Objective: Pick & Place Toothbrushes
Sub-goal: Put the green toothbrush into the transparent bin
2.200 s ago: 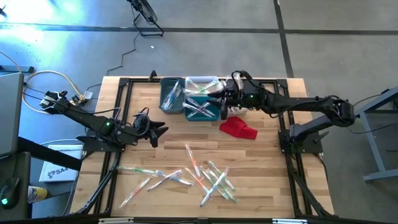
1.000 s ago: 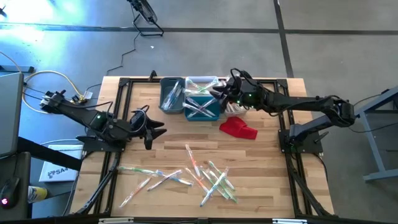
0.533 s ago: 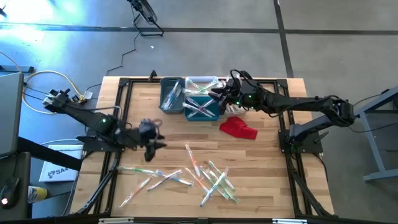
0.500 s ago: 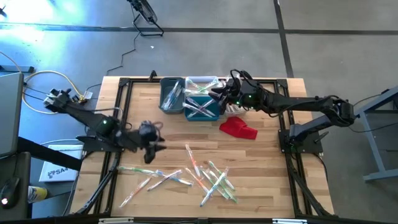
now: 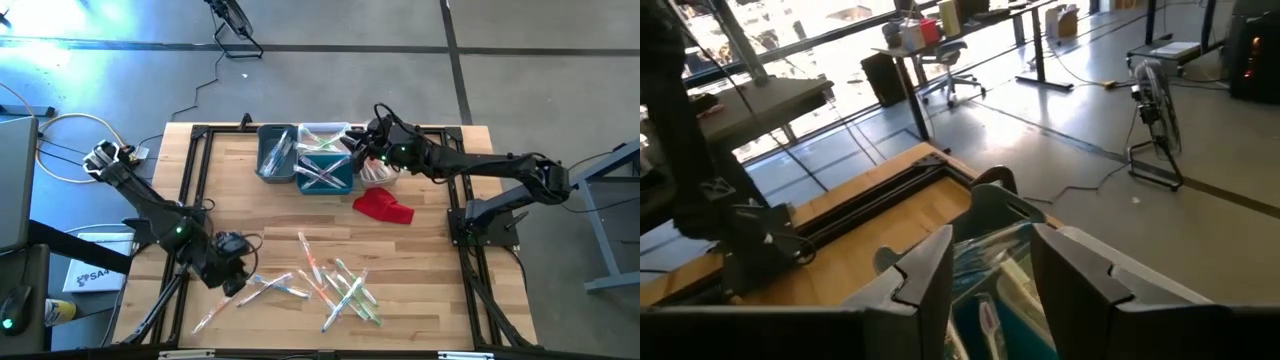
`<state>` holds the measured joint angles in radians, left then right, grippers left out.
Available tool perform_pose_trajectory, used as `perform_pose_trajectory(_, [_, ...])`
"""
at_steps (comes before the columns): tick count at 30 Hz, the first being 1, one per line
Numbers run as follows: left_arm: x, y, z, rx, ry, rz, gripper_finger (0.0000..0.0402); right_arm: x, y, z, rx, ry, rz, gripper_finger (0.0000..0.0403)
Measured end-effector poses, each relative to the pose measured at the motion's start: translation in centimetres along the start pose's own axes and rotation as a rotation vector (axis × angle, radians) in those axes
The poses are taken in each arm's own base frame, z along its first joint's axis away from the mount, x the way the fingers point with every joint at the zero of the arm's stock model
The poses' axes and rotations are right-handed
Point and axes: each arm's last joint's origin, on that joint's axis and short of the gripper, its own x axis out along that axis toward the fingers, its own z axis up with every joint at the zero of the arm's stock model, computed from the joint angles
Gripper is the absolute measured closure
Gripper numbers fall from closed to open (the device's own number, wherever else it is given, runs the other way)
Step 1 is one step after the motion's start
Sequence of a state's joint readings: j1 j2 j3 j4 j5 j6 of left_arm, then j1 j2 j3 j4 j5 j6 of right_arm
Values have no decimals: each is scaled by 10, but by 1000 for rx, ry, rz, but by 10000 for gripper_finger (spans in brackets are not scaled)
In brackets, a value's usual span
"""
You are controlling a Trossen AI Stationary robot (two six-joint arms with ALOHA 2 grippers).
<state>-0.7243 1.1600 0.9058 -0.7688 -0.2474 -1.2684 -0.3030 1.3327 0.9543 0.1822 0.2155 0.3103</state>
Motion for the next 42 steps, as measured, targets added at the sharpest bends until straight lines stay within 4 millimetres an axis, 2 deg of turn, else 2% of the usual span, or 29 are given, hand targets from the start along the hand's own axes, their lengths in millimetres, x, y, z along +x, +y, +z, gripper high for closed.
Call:
perform_pose_trajectory(7, [5,6,-20,28,220,106,226,0,0,0,-2,7,6,275])
perform_pose_trajectory(11, [5,18,-25,57,276,246,226,0,0,-2,-5,22,7,275])
perform_pose_trajectory(14, [4,22,-25,68,287,288,226,0,-1,-3,-8,36,2,275])
perform_pose_trajectory(24, [7,25,-26,145,283,294,226,0,-2,-7,-17,75,-10,275])
perform_pose_trajectory(32, [28,35,-36,297,339,300,226,0,-2,-7,-17,76,-11,275])
perform_pose_trajectory(42, [49,41,-44,531,352,185,226,0,-2,-8,-8,85,-12,275])
